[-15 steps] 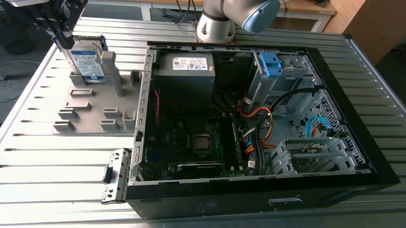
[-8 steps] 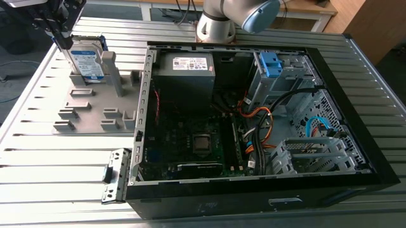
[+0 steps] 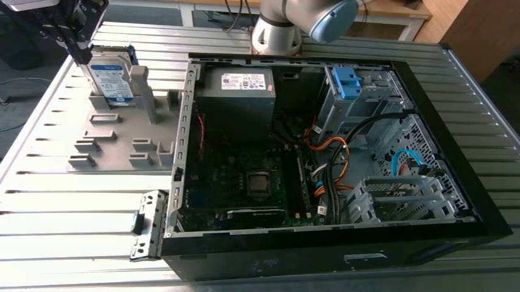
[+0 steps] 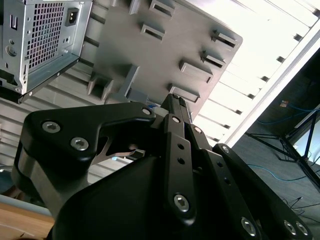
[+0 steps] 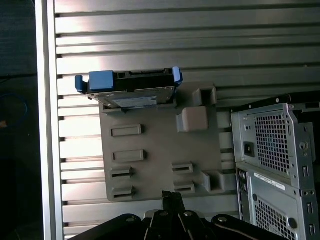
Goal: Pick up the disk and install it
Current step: 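Reach for the disk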
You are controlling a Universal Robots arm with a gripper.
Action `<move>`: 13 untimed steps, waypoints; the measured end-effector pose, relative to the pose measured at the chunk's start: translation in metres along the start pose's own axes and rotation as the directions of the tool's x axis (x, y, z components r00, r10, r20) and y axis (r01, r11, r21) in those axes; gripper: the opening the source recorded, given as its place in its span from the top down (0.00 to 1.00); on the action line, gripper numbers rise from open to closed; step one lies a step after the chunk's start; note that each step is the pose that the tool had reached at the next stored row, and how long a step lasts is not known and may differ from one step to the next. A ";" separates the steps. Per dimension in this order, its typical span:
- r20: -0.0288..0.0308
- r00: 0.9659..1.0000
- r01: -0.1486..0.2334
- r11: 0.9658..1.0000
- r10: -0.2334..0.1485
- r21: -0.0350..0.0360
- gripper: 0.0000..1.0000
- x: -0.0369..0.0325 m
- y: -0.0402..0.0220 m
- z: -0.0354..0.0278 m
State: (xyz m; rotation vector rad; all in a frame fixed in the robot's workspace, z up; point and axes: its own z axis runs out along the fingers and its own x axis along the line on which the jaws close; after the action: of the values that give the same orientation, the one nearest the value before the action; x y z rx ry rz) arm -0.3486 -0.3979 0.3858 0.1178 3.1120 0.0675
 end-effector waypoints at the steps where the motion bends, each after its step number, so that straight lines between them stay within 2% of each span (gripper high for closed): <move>1: 0.000 1.000 0.000 1.000 0.000 0.000 0.89 0.0001 0.0000 0.0001; 5: 0.000 1.000 0.000 1.000 0.000 0.000 0.89 0.0023 0.0003 0.0029; 13: 0.000 1.000 0.000 1.000 0.000 0.000 0.89 0.0036 0.0013 0.0038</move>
State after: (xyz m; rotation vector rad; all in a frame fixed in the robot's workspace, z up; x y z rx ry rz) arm -0.3520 -0.3962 0.3819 0.1180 3.1119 0.0676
